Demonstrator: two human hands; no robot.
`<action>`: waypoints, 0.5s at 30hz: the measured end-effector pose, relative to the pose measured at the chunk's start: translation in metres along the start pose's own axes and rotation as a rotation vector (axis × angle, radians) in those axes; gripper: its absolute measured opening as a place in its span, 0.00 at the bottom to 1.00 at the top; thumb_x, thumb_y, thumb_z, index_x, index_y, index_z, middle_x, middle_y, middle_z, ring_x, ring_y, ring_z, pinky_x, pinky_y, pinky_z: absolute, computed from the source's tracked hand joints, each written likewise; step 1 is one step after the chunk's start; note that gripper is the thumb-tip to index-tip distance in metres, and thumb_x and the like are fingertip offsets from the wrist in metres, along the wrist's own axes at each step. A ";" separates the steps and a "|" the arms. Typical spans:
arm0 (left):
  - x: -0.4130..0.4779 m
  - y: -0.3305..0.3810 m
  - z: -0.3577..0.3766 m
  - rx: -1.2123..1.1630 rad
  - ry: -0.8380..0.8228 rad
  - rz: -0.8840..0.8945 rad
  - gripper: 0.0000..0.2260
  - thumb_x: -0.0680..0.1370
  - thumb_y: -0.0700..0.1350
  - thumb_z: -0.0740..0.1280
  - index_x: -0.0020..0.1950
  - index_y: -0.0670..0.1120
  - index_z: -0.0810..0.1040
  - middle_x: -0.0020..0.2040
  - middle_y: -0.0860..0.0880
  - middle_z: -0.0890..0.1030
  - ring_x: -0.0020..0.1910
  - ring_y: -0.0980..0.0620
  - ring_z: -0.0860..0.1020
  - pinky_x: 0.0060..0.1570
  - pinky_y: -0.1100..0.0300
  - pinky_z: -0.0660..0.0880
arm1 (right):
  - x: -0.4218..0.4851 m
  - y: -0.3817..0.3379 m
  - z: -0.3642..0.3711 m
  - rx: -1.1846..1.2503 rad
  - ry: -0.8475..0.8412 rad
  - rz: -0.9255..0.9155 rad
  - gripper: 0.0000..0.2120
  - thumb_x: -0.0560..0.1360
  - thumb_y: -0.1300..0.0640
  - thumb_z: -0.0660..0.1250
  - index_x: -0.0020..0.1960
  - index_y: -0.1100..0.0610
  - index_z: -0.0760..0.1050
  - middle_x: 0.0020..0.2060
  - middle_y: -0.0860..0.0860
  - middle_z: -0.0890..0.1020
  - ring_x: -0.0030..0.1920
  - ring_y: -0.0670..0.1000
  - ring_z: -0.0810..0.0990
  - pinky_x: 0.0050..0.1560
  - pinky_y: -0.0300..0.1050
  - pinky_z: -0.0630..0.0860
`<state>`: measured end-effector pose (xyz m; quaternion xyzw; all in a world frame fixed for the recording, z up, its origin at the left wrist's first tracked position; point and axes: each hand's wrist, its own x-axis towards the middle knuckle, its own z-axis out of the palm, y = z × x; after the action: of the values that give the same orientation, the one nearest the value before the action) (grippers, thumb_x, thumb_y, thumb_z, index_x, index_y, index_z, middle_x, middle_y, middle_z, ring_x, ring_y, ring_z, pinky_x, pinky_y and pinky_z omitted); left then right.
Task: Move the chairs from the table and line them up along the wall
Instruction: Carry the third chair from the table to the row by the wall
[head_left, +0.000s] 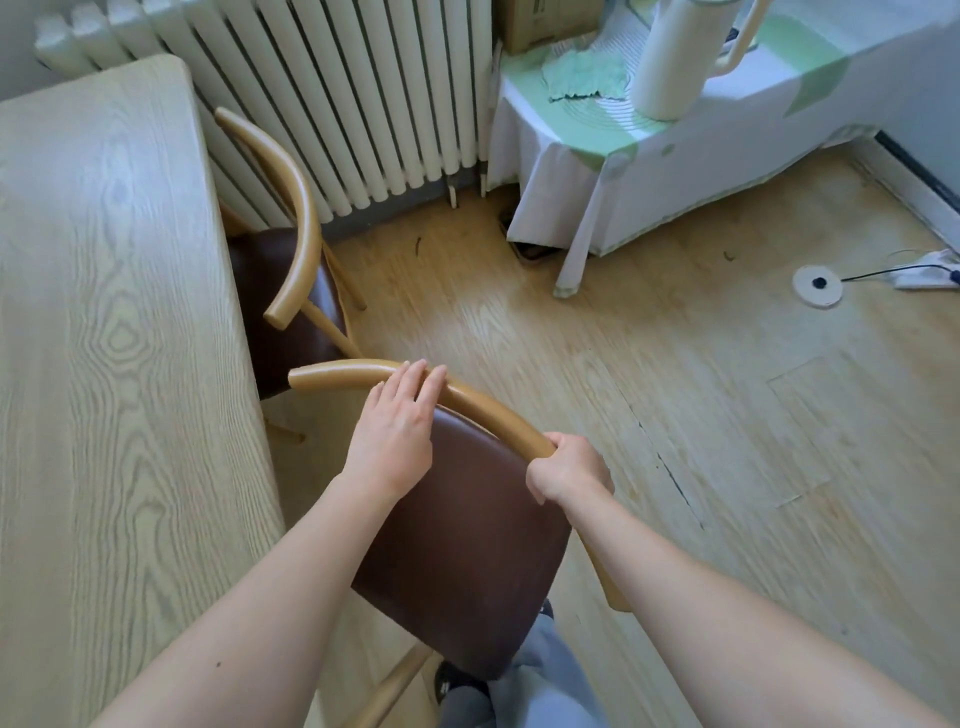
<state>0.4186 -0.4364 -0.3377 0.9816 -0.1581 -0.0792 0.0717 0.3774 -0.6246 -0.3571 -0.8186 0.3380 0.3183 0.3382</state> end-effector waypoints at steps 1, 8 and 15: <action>-0.003 -0.001 -0.002 0.012 -0.009 -0.002 0.30 0.74 0.33 0.59 0.75 0.48 0.57 0.76 0.45 0.59 0.76 0.46 0.54 0.74 0.49 0.53 | -0.007 0.000 -0.002 -0.022 0.008 -0.019 0.33 0.60 0.63 0.67 0.62 0.42 0.75 0.41 0.46 0.80 0.43 0.54 0.77 0.40 0.39 0.72; -0.033 -0.003 -0.008 -0.027 0.042 -0.014 0.21 0.75 0.39 0.62 0.68 0.47 0.68 0.66 0.48 0.73 0.69 0.47 0.67 0.70 0.46 0.58 | -0.052 0.015 -0.025 -0.183 0.095 -0.109 0.34 0.59 0.64 0.66 0.59 0.37 0.76 0.33 0.42 0.76 0.42 0.52 0.76 0.30 0.37 0.65; -0.061 0.020 -0.017 -0.122 0.019 0.043 0.14 0.76 0.42 0.63 0.62 0.47 0.72 0.55 0.47 0.79 0.54 0.45 0.76 0.55 0.52 0.70 | -0.107 0.066 -0.057 -0.217 0.233 -0.109 0.34 0.61 0.64 0.65 0.60 0.35 0.74 0.35 0.41 0.75 0.42 0.52 0.75 0.34 0.40 0.66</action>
<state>0.3584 -0.4332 -0.3100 0.9725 -0.1736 -0.0776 0.1346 0.2827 -0.6682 -0.2666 -0.8988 0.2938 0.2370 0.2230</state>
